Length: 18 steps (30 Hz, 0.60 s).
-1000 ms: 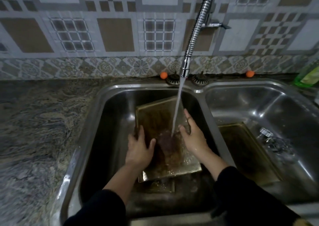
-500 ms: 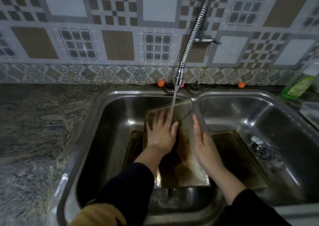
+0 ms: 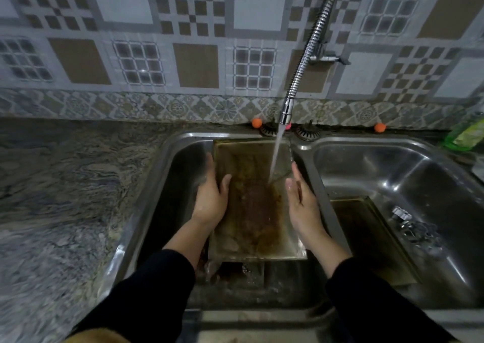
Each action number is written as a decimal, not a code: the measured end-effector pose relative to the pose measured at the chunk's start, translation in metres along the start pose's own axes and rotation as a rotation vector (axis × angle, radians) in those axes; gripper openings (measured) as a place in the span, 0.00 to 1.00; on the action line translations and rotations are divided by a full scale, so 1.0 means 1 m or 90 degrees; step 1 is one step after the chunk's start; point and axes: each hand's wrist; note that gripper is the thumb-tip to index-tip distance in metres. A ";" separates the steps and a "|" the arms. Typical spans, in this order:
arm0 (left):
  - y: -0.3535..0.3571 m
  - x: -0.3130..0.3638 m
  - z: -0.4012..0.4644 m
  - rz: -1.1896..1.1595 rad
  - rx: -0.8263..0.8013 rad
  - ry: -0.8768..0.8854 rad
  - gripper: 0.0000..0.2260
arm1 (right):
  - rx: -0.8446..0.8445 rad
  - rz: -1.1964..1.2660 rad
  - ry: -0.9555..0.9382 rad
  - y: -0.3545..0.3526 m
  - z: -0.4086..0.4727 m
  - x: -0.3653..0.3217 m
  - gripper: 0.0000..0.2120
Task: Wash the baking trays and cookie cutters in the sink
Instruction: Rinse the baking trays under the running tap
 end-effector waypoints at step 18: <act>0.036 0.018 -0.046 0.256 -0.010 0.308 0.25 | 0.132 0.179 0.002 0.026 0.030 -0.073 0.41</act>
Point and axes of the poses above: each hand's wrist, its own z-axis towards the middle knuckle, its own y-axis out of the palm, x = y × z, and after that the axes turned 6 degrees about -x, right-handed
